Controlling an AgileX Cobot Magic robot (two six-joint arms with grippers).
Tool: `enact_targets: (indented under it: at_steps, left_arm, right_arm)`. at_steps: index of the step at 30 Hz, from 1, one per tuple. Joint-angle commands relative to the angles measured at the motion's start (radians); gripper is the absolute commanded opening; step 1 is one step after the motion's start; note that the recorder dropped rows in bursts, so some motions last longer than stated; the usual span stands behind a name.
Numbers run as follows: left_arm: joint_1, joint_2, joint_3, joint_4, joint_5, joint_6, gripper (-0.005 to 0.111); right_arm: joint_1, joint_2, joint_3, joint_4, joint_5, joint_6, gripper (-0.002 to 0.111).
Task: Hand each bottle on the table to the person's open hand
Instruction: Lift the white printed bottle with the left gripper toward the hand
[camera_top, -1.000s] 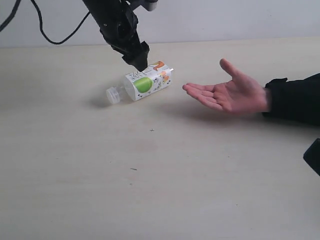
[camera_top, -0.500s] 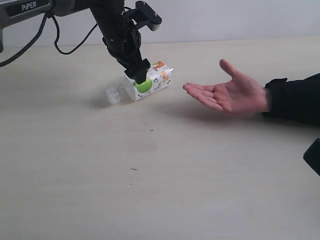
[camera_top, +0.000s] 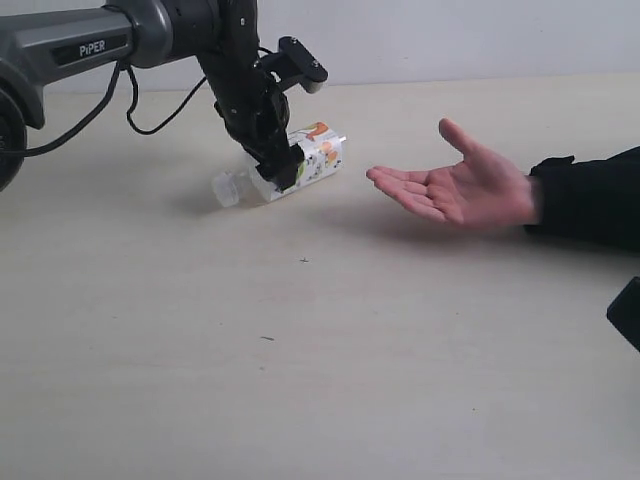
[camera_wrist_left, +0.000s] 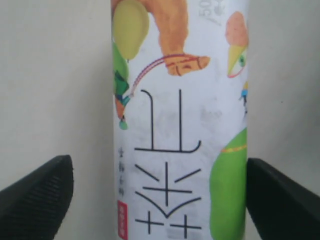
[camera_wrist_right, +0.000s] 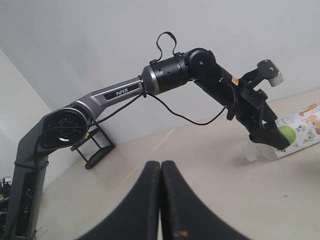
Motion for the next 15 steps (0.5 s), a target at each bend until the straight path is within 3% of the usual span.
enact_targets:
  at_steps: [1,13,15]
  left_arm:
    - [-0.005,0.006,-0.006,0.000,-0.002,-0.003,0.088]
    - [-0.005,0.009,-0.006,0.000,-0.020,-0.003,0.087]
    - [-0.005,0.009,-0.006,0.000,-0.020,-0.003,0.082]
  right_arm:
    - [-0.003,-0.006,0.005,0.005,0.003,0.001,0.000]
    - [-0.003,-0.006,0.005,0.005,0.003,0.001,0.000]
    - [-0.003,-0.006,0.005,0.005,0.003,0.001,0.000]
